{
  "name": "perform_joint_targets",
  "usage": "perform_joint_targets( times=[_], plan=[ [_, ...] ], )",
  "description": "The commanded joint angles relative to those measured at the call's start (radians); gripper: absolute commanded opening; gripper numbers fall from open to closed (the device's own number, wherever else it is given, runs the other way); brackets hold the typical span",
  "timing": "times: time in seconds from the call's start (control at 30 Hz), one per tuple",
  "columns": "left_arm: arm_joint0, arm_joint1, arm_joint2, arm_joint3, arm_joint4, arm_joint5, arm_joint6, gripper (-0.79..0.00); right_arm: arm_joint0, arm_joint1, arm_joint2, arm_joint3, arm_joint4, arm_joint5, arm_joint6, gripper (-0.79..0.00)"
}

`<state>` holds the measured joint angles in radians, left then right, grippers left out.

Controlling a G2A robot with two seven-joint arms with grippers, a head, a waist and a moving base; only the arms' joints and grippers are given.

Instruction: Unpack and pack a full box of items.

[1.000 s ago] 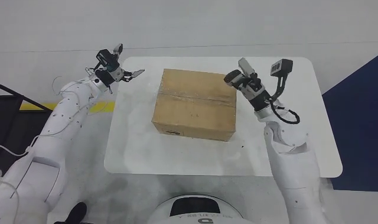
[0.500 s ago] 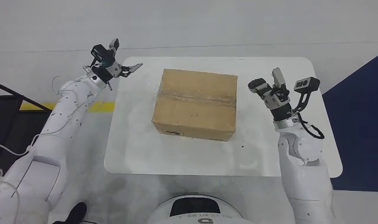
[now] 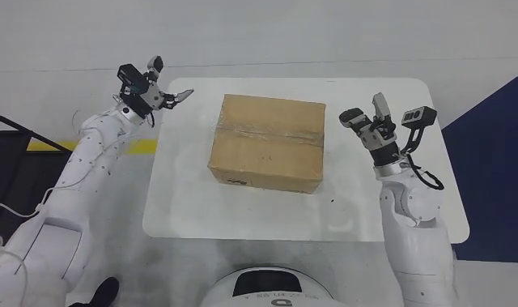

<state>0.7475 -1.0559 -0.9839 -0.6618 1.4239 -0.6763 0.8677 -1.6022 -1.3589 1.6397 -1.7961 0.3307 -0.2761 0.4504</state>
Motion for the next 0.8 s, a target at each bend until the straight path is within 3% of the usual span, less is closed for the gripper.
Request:
perform_joint_targets(
  times=[0.0,0.03,0.2,0.33,0.4,0.5,0.6,0.77],
  plan=[
    [-0.014,0.002,-0.011,0.058,-0.082,-0.247,-0.023,0.000,-0.009,-0.002,0.000,0.012,-0.014,-0.029,-0.063,0.000],
    [-0.020,-0.001,-0.017,0.092,-0.144,-0.335,-0.058,0.000,-0.017,-0.004,-0.004,0.016,-0.005,-0.045,-0.078,0.000],
    [-0.007,-0.037,0.066,0.141,-0.451,-0.336,-0.231,0.000,-0.053,-0.004,0.020,0.028,-0.009,-0.096,-0.134,0.000],
    [-0.004,-0.061,0.124,0.140,-0.771,-0.336,-0.475,0.000,-0.073,-0.002,0.040,0.015,-0.008,-0.109,-0.143,0.000],
    [-0.003,-0.060,0.121,0.141,-0.728,-0.336,-0.447,0.000,-0.074,-0.002,0.041,0.015,-0.008,-0.109,-0.144,-0.001],
    [-0.004,-0.062,0.125,0.140,-0.857,-0.336,-0.534,0.000,-0.073,-0.002,0.040,0.015,-0.008,-0.109,-0.144,-0.001],
    [-0.004,-0.061,0.124,0.140,-0.796,-0.336,-0.478,0.000,-0.073,-0.002,0.040,0.015,-0.008,-0.109,-0.143,-0.001],
    [-0.004,-0.061,0.124,0.140,-0.770,-0.336,-0.475,0.000,-0.073,-0.002,0.040,0.015,-0.008,-0.109,-0.143,-0.001]
  ],
)
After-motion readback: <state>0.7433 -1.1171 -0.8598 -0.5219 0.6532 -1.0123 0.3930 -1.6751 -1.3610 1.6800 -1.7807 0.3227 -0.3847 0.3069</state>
